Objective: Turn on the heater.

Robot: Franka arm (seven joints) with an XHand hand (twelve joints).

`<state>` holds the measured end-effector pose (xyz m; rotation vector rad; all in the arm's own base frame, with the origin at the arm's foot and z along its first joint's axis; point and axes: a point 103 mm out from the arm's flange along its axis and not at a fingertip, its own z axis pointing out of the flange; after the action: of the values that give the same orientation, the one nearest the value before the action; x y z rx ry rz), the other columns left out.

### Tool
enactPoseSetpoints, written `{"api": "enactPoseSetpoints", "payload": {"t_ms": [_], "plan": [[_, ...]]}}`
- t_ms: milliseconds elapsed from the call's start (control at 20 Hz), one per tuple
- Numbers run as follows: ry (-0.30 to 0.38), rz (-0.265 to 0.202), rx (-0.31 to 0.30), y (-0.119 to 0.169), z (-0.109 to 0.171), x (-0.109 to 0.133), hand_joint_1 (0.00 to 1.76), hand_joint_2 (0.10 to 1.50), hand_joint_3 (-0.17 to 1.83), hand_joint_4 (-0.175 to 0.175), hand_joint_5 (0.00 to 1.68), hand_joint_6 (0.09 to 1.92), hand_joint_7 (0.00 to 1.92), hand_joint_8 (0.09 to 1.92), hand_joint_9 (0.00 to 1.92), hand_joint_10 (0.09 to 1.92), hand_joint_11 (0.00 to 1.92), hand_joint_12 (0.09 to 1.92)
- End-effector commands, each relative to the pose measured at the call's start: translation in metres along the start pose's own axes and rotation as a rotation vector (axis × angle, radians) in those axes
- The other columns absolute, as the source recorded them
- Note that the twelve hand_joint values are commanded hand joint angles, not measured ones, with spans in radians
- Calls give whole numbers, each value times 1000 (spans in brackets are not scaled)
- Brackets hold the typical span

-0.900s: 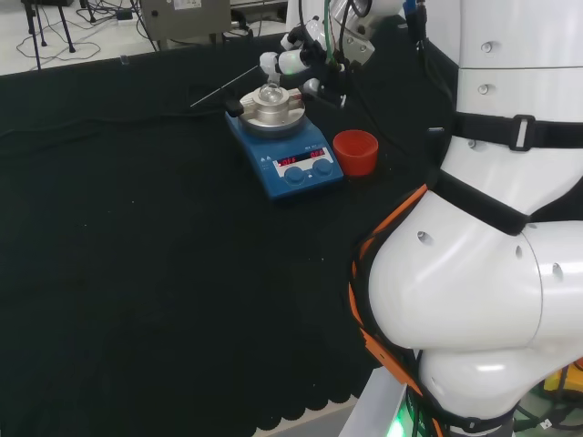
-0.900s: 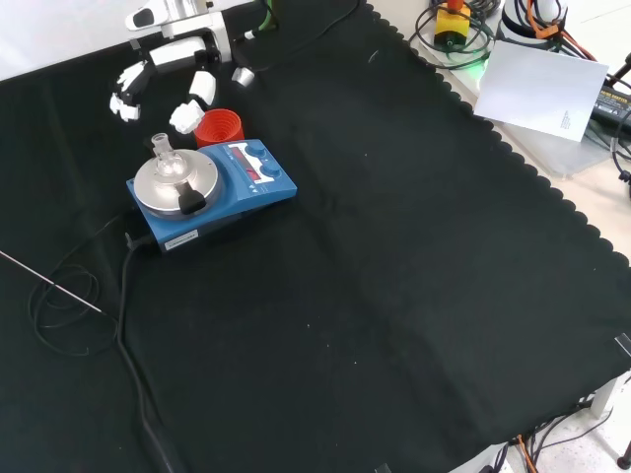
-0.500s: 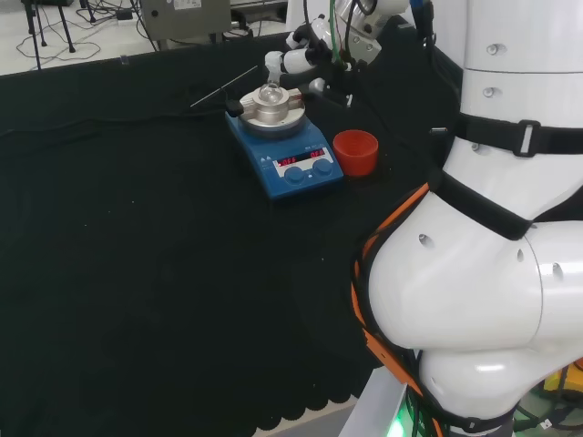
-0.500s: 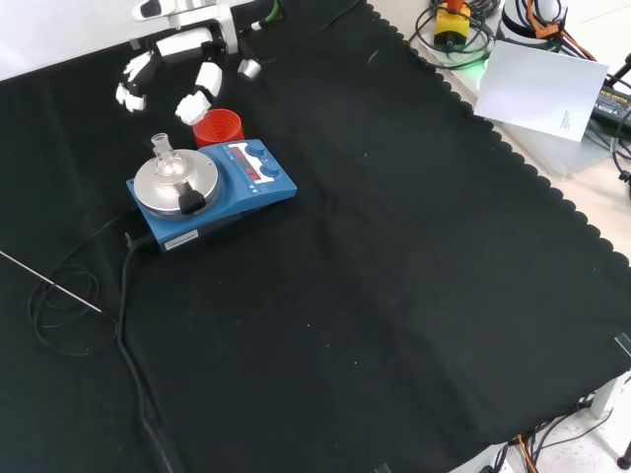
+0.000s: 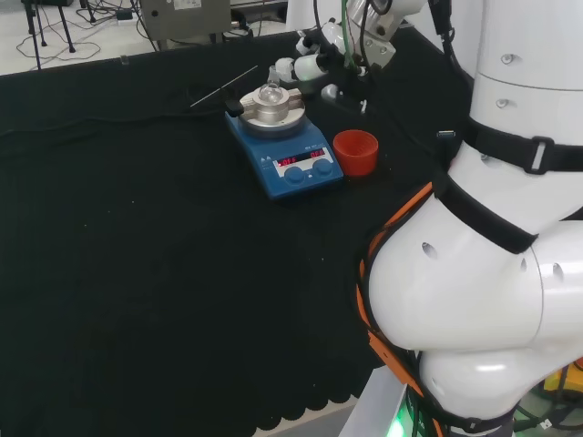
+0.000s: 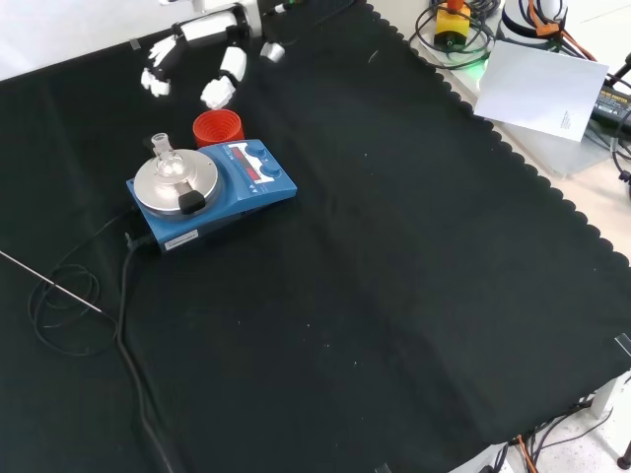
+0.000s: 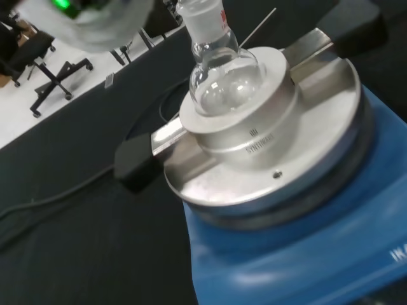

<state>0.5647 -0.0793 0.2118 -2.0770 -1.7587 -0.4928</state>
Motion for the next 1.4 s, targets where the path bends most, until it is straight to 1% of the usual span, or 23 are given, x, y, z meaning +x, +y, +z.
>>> {"api": "enactPoseSetpoints", "payload": {"t_ms": [50,150,300,550,650,800,950,1100,1250,1400], "plan": [[-61,12,115,-34,-6,-6,935,614,666,-36,409,369,459,714,648,705,195,1381],[-73,25,152,-44,-6,-8,1024,598,806,-37,415,371,506,709,723,678,243,1370],[-101,39,210,-56,-6,-9,1078,589,891,-39,396,376,618,711,841,652,341,1355],[-142,43,265,-74,-6,-8,1097,583,914,-44,362,329,816,719,1002,614,449,1326],[-167,39,285,-80,-6,-7,1101,582,915,-46,361,307,894,726,1052,605,491,1315],[-184,43,317,-86,-6,-5,1103,583,915,-47,360,280,988,743,1101,600,566,1297],[-233,48,360,-90,-5,-4,1105,587,907,-52,363,250,1115,772,1197,624,673,1265],[-312,69,390,-95,-4,-4,1110,589,896,-52,358,221,1201,803,1270,664,770,1234],[-360,99,436,-100,0,-1,1127,589,881,-51,343,180,1251,841,1328,721,923,1158],[-405,139,485,-102,0,-3,1138,591,867,-52,339,142,1316,892,1402,764,1073,1077]]}}
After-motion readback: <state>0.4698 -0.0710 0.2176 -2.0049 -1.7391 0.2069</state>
